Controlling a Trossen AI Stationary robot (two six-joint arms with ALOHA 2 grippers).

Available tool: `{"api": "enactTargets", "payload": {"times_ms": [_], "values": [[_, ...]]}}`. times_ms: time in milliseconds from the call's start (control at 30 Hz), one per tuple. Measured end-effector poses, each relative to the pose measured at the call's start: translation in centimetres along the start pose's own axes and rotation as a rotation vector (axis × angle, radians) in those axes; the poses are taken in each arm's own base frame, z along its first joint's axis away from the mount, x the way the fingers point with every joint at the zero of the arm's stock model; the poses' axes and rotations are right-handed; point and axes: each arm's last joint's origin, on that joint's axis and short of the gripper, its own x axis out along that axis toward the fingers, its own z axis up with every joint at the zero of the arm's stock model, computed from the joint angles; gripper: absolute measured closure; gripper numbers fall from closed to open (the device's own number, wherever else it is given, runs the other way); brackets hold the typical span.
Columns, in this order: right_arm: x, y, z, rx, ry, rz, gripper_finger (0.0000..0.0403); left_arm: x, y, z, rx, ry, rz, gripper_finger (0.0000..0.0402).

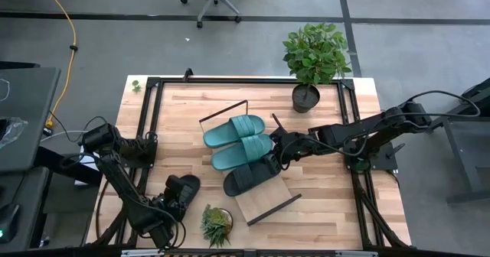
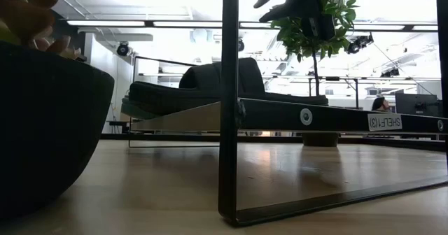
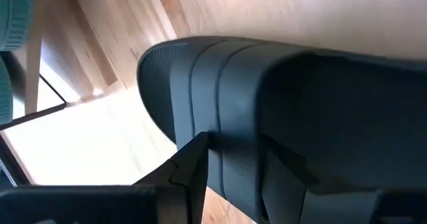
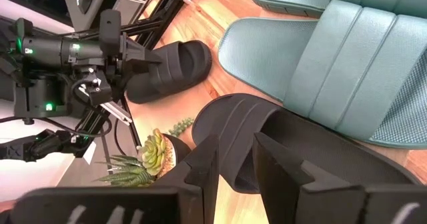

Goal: Pick and place slides into the shelf
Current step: Put the black slide on the shelf

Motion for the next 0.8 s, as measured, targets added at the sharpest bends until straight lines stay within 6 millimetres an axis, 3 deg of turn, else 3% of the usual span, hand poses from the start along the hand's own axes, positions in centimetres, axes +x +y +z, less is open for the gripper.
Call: {"api": "enactTargets", "payload": {"times_ms": [300,600,800], "values": [[0.00,0.00,0.00,0.000,0.000,0.000,0.0320,0.02,0.06,0.08,-0.002,-0.017,0.021,0.0300],[0.00,0.00,0.00,-0.007,0.000,0.000,0.0320,0.02,0.06,0.08,-0.005,-0.020,0.027,0.0393],[0.00,0.00,0.00,-0.009,-0.001,0.000,0.0320,0.01,0.05,0.09,-0.023,-0.021,0.025,0.0382]]}}
